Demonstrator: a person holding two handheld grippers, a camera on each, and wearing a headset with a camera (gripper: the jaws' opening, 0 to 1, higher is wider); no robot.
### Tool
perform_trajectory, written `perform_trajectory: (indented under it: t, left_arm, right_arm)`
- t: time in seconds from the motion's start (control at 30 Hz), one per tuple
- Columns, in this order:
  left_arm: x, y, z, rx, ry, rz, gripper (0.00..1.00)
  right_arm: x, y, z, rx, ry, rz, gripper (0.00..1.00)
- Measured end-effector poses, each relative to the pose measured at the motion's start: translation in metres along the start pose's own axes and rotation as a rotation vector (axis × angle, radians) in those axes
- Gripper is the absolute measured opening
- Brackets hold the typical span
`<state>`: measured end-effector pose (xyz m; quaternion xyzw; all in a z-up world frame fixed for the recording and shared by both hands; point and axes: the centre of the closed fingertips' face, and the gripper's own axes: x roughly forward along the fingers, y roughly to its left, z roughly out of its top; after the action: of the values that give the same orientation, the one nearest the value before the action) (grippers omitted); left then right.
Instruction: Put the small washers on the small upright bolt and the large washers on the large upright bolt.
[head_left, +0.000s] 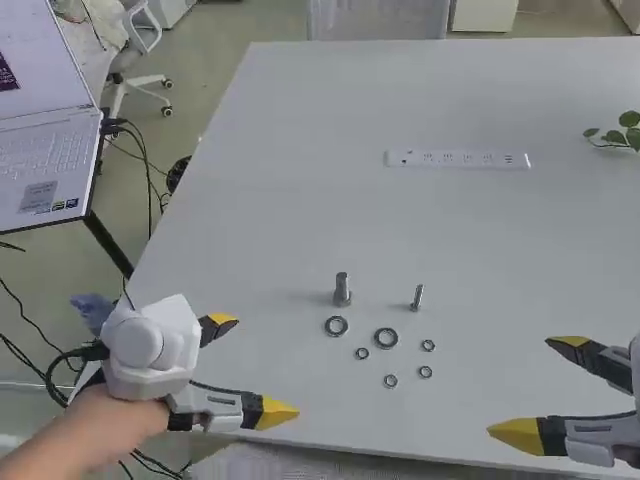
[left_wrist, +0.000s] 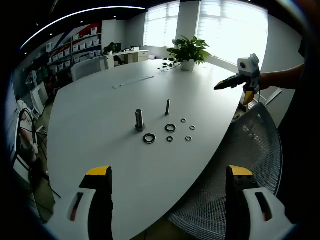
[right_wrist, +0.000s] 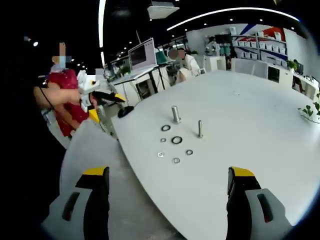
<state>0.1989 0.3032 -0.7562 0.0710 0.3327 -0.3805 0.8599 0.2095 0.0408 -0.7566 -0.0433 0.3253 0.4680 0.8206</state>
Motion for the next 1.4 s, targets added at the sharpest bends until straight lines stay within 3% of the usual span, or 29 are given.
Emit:
perform_trajectory:
  t: [0.33,0.6,0.77,1.4]
  left_arm:
    - [0.007,0.000,0.003,0.005,0.000,-0.012,0.88]
    - [0.005,0.004,0.003,0.005,-0.004,-0.012,0.88]
    - [0.006,0.002,-0.001,0.008,0.010,-0.025,0.88]
    - [0.004,-0.002,-0.001,0.019,0.002,-0.030,0.89]
  right_arm:
    - [0.000,-0.010,-0.002,0.021,0.008,-0.017,0.99]
    - [0.005,-0.006,-0.001,0.013,0.015,-0.008,0.99]
    - [0.007,-0.004,-0.003,0.018,0.019,-0.005,0.99]
    - [0.017,0.005,0.005,0.011,0.025,-0.002,0.97]
